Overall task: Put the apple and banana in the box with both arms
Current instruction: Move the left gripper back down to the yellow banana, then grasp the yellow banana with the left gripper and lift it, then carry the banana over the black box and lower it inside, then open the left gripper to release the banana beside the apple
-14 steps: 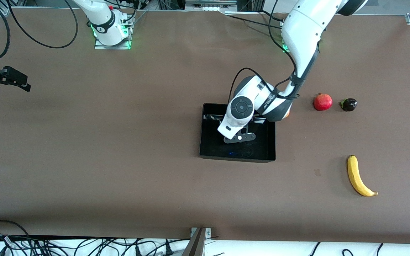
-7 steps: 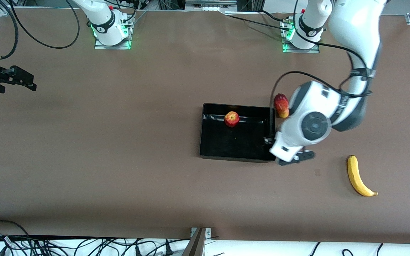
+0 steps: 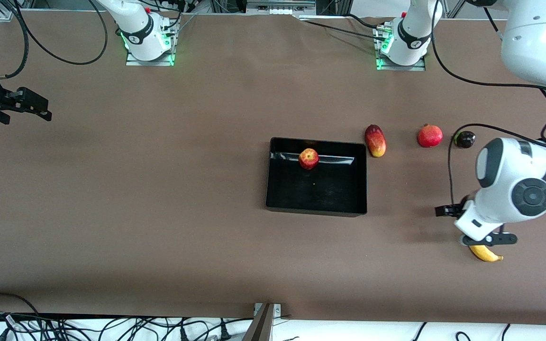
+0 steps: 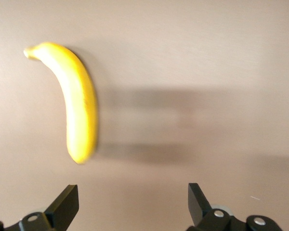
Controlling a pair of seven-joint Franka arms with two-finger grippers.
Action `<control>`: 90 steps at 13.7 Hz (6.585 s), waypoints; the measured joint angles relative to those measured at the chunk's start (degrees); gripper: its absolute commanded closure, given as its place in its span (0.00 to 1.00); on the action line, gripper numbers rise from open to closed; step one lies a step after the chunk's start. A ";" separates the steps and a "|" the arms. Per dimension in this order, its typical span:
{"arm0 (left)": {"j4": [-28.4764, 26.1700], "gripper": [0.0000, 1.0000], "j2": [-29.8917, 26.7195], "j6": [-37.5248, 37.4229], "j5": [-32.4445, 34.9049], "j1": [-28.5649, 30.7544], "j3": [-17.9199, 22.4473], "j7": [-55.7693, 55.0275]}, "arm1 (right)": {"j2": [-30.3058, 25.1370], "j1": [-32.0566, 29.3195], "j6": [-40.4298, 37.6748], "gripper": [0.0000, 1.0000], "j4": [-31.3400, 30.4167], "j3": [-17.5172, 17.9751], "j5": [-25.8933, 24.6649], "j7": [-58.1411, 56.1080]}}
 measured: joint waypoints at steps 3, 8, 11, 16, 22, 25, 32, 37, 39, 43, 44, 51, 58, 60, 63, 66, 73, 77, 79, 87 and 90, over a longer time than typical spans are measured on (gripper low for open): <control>-0.09 0.00 3.13 6.94 0.00 2.46 1.60 10.88 | 0.00 0.00 -0.01 0.00 0.00 -0.01 0.00 0.00; -0.13 0.00 7.52 15.60 0.00 4.85 1.68 16.40 | 0.00 0.00 -0.02 0.00 0.00 -0.01 0.00 -0.02; -0.17 0.01 10.20 20.59 0.00 5.93 1.68 18.30 | 0.00 0.00 -0.03 0.00 0.00 0.00 0.00 -0.05; -0.11 0.92 11.91 22.73 0.00 6.48 1.68 18.52 | 0.00 0.00 -0.03 0.00 0.00 -0.01 0.00 -0.05; 0.50 1.00 11.24 18.29 0.00 6.48 0.21 18.57 | 0.00 -0.01 -0.03 0.00 0.00 -0.02 0.00 -0.06; 1.32 1.00 7.82 7.27 -0.28 6.10 -4.87 16.30 | 0.00 -0.01 -0.03 0.00 -0.01 -0.05 0.00 -0.06; 1.55 1.00 -5.58 -15.88 -8.83 -5.35 -8.83 -3.30 | 0.00 -0.02 -0.04 0.00 -0.03 -0.08 0.00 -0.08; 0.50 1.00 -5.80 -16.08 -12.87 -13.54 -10.25 -16.06 | 0.00 -0.02 -0.06 0.00 -0.04 -0.08 0.00 -0.09; 0.11 1.00 -5.60 -14.26 -14.14 -15.64 -10.26 -19.03 | 0.00 -0.02 -0.06 0.00 -0.04 -0.08 0.00 -0.09; -0.62 1.00 -3.77 -11.14 -15.35 -16.94 -10.27 -21.52 | 0.00 -0.02 -0.07 0.00 -0.04 -0.08 0.00 -0.10; -0.75 1.00 -3.28 -10.37 -15.83 -16.93 -10.26 -21.53 | 0.00 -0.02 -0.07 0.00 -0.04 -0.08 0.00 -0.10; -1.02 1.00 -0.72 -7.74 -16.06 -17.95 -11.26 -23.13 | 0.00 -0.02 -0.07 0.00 -0.04 -0.08 0.00 -0.10; -2.99 1.00 1.44 -1.04 -16.06 -18.85 -11.55 -24.97 | 0.00 -0.02 -0.07 0.00 -0.04 -0.08 0.00 -0.11; -3.08 1.00 2.48 -0.57 -16.06 -18.97 -11.54 -25.07 | 0.00 -0.02 -0.07 0.00 -0.04 -0.08 0.00 -0.11; -3.16 1.00 3.91 -0.20 -15.58 -18.98 -11.54 -25.07 | 0.00 -0.02 -0.07 0.00 -0.04 -0.08 0.00 -0.11; -4.31 1.00 5.05 2.82 -14.71 -18.98 -11.54 -25.04 | 0.00 -0.02 -0.07 0.00 -0.04 -0.08 0.00 -0.11; -5.80 0.96 6.65 6.18 -11.75 -18.97 -11.57 -25.05 | 0.00 -0.02 -0.07 0.00 -0.04 -0.08 0.00 -0.11; -5.82 0.36 6.71 6.21 -11.55 -18.93 -11.56 -24.51 | 0.00 -0.02 -0.15 0.00 -0.04 -0.09 0.00 -0.11; -5.95 0.22 7.45 6.67 -11.53 -18.81 -11.40 -24.09 | 0.00 -0.06 -1.78 0.00 -0.04 -0.27 0.00 -0.11; -4.07 0.00 8.04 1.95 -11.52 -18.44 -11.41 -25.80 | 0.00 -0.19 -2.58 0.00 -0.04 -0.70 0.00 -0.11; 0.55 0.00 6.32 -7.81 -11.54 -18.07 -11.60 -26.39 | 0.00 -0.21 -2.57 0.00 -0.04 -0.74 0.00 -0.11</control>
